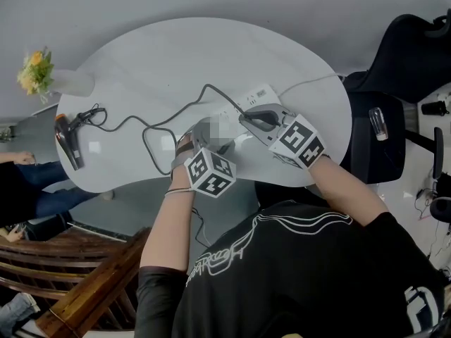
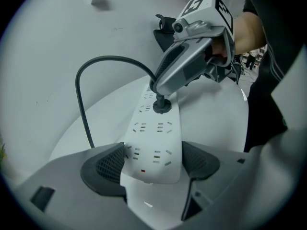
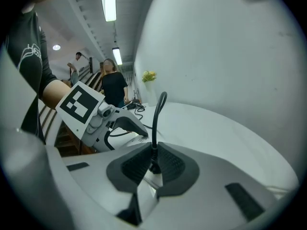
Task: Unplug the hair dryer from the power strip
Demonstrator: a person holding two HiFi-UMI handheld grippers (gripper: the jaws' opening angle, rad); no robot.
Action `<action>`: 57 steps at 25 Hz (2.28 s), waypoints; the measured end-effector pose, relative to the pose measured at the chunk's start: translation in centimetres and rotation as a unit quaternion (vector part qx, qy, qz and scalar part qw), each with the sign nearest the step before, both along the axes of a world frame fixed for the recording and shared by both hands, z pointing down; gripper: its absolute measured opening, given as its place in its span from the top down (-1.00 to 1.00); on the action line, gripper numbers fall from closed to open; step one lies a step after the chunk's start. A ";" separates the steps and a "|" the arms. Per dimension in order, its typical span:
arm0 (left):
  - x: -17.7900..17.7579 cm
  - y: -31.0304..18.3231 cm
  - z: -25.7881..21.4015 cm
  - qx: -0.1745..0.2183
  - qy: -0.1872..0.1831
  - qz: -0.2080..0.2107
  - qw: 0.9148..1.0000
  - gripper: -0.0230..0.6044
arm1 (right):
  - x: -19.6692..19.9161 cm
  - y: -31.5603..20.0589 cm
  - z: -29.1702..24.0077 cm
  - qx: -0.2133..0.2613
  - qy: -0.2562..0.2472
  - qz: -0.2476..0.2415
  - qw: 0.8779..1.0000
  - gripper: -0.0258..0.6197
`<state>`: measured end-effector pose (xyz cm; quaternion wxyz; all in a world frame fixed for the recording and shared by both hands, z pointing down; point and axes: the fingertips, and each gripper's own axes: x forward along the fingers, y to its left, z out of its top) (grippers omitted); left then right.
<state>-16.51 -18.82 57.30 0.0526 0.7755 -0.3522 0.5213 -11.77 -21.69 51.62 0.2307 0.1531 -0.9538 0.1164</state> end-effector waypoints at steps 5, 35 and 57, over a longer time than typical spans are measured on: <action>0.0 -0.1 0.0 -0.007 -0.007 0.001 1.000 -0.23 | -0.5 0.5 -0.3 0.040 0.044 -0.017 0.998 0.84; 0.2 -0.2 0.1 -0.023 -0.026 0.004 0.999 -0.23 | -0.5 0.5 -0.5 0.041 0.065 -0.027 0.997 0.84; -0.1 -0.2 -4.8 0.025 0.158 -0.084 0.984 -0.23 | 2.9 -0.9 -7.6 -0.098 -0.102 0.034 0.989 0.84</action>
